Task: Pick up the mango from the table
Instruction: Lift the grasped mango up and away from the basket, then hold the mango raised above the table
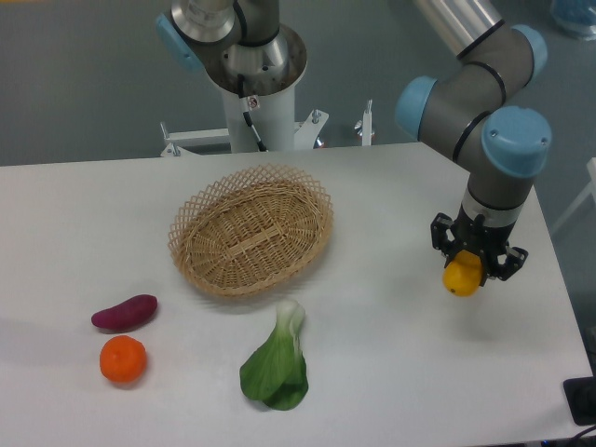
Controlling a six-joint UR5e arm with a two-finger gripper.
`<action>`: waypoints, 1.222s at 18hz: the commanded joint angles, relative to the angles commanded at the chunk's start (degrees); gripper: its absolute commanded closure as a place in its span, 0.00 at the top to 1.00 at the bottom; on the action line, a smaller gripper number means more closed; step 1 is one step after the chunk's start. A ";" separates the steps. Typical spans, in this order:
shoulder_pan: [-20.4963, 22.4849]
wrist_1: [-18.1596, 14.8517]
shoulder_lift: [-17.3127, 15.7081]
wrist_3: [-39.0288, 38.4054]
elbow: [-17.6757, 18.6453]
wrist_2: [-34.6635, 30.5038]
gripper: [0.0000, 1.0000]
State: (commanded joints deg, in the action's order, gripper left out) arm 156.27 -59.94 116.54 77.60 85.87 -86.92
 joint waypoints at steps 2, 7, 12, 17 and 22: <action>-0.17 -1.32 0.00 4.81 -0.27 -0.78 0.49; -0.35 -1.59 -0.09 7.04 -0.62 -3.16 0.49; -0.35 -1.50 -0.09 6.77 -0.53 -3.25 0.49; -0.44 -1.15 0.00 6.60 -0.09 -3.25 0.49; -0.44 -0.97 0.00 6.42 0.17 -3.87 0.49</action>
State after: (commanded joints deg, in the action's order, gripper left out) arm 155.83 -60.91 116.54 84.02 86.04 -90.79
